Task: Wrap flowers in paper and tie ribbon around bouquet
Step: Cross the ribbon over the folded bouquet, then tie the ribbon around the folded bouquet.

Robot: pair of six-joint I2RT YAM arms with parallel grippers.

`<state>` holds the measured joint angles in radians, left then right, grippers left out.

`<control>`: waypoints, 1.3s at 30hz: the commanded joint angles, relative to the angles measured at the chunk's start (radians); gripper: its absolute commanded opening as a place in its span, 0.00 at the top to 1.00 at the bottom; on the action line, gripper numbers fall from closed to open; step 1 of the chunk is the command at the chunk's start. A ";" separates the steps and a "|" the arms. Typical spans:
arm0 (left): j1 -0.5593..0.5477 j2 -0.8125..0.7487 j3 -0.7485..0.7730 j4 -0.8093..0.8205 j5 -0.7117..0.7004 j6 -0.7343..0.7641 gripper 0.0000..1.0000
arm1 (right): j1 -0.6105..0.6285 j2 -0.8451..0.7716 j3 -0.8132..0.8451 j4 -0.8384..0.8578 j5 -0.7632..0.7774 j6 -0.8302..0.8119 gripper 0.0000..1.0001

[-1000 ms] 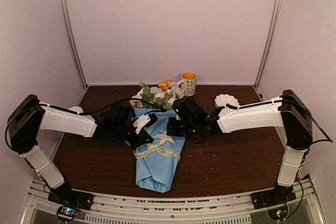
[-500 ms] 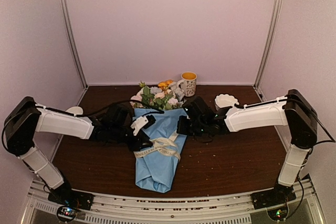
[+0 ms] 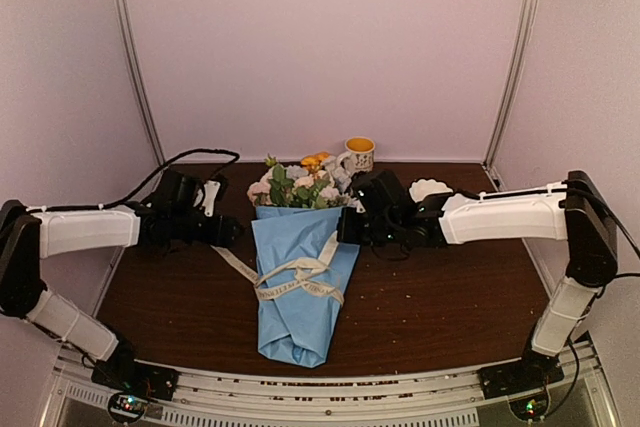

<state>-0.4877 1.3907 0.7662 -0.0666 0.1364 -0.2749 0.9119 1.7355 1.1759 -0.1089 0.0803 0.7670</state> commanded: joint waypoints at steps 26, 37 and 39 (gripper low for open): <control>0.084 0.491 0.127 -0.288 -0.127 -0.027 0.98 | 0.053 0.002 0.096 -0.088 0.066 -0.093 1.00; 0.096 0.215 0.033 -0.182 -0.238 -0.097 1.00 | 0.002 -0.127 0.009 -0.092 0.125 -0.095 1.00; 0.104 0.169 0.029 -0.187 -0.253 -0.108 1.00 | -0.009 -0.155 -0.016 -0.101 0.133 -0.098 1.00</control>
<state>-0.3939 1.6436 0.8062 -0.2131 -0.0772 -0.3477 0.9245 1.6573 1.2015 -0.1917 0.1593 0.6792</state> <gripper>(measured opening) 0.014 0.011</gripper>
